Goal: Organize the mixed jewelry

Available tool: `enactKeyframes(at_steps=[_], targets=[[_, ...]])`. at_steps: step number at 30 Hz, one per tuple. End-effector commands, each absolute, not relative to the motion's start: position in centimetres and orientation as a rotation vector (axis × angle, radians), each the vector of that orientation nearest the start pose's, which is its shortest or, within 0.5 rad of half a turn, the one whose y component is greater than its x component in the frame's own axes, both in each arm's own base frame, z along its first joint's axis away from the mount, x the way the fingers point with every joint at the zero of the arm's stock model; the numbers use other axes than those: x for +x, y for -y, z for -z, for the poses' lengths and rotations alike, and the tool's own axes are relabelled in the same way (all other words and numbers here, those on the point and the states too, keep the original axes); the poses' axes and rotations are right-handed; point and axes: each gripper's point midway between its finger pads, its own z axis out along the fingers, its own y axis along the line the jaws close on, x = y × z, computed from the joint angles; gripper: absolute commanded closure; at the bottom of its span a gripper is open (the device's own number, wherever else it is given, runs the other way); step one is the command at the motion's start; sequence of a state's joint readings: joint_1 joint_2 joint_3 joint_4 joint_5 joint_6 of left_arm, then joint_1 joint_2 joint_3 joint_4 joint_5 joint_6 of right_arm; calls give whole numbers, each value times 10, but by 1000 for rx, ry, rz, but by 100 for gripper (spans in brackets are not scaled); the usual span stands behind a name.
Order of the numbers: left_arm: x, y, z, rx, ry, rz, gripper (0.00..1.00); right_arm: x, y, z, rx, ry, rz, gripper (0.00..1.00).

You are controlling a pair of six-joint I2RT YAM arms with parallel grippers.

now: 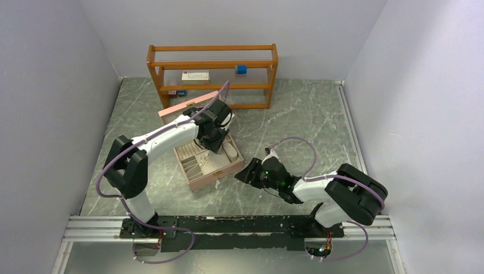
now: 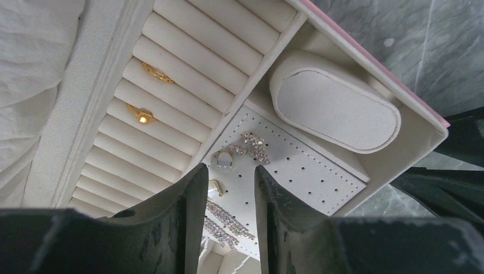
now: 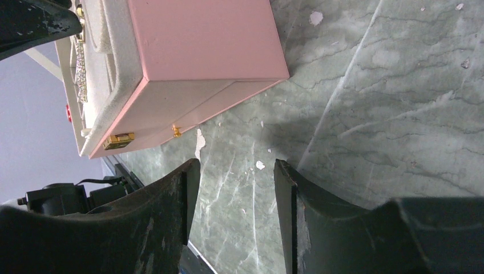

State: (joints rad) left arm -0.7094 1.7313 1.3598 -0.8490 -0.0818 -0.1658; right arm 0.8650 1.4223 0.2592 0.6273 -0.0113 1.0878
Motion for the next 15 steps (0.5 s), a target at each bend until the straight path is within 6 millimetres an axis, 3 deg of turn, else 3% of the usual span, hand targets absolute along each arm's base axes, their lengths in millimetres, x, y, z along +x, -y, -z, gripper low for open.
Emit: enactKeyframes(at_steps=[1, 4, 10, 13, 15], targets=[[281, 237, -111, 689, -2625, 171, 58, 186, -276, -18, 250, -2358, -1058, 45], [285, 241, -125, 661, -2574, 208, 51, 186, -276, -19, 248, -2356, -1059, 45], [284, 256, -179, 607, -2364, 412, 43, 186, -275, -22, 251, -2354, -1062, 45], [273, 256, -207, 579, -2254, 521, 35, 185, -275, -26, 259, -2363, -1056, 46], [266, 251, -226, 546, -2183, 563, 27, 185, -275, -31, 254, -2381, -1038, 53]])
